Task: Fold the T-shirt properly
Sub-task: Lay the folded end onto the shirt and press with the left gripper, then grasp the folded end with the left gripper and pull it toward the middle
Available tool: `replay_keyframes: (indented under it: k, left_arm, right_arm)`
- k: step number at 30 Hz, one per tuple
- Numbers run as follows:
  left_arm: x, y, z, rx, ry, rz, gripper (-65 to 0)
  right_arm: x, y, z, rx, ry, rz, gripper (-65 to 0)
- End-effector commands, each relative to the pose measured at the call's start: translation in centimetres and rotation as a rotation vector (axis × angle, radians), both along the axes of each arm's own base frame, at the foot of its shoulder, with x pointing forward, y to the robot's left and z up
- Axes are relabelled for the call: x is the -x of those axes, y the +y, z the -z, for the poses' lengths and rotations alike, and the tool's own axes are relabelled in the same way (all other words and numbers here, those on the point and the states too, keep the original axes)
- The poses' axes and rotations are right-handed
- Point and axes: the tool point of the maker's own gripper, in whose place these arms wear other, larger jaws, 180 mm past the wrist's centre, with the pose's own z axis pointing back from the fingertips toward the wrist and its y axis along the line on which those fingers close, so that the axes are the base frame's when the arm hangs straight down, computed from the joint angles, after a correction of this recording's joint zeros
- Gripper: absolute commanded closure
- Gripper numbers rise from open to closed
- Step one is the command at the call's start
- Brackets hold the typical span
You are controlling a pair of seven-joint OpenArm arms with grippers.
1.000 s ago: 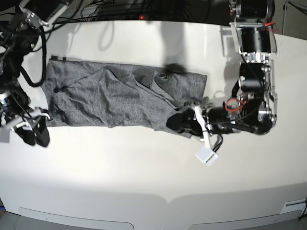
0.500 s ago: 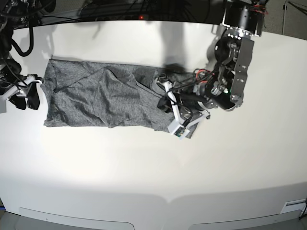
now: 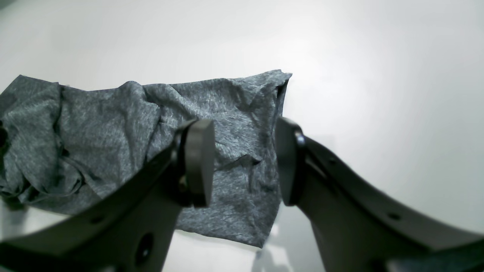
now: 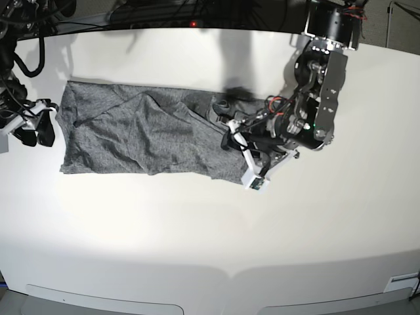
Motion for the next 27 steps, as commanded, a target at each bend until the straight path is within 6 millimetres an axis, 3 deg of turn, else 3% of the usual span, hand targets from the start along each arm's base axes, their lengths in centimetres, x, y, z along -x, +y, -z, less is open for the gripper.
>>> replay_keyframes:
  k: [1, 8, 13, 17, 21, 27]
  left_arm:
    - [-1.2, -0.5, -1.6, 0.034, -0.060, -0.007, -34.0]
    - [-1.1, -0.4, -1.5, 0.018, -0.049, -0.002, -36.1]
    - [-1.8, 1.8, -0.6, -0.084, -0.048, -0.091, -36.1]
    - [-1.9, 1.9, -0.6, -0.086, -0.046, -0.102, -36.1]
    - [-1.2, 0.2, -0.9, -0.005, -0.007, -0.090, -36.1]
    - [-0.7, -4.7, -3.0, 0.137, -0.004, -0.041, -36.1]
  right_arm:
    - [-0.6, 0.0, -1.6, 0.016, -0.054, -0.017, -27.0]
    - [-0.5, 0.0, -1.5, 0.017, -0.043, -0.017, -27.0]
    - [-0.4, 0.0, -1.4, 0.017, -0.040, -0.018, -27.0]
    - [-0.4, 0.0, -1.4, 0.017, -0.041, -0.018, -27.0]
    - [-0.5, 0.0, -1.5, 0.017, -0.042, -0.018, -27.0]
    - [-0.6, 0.4, -1.8, -0.008, -0.058, -0.028, -27.0]
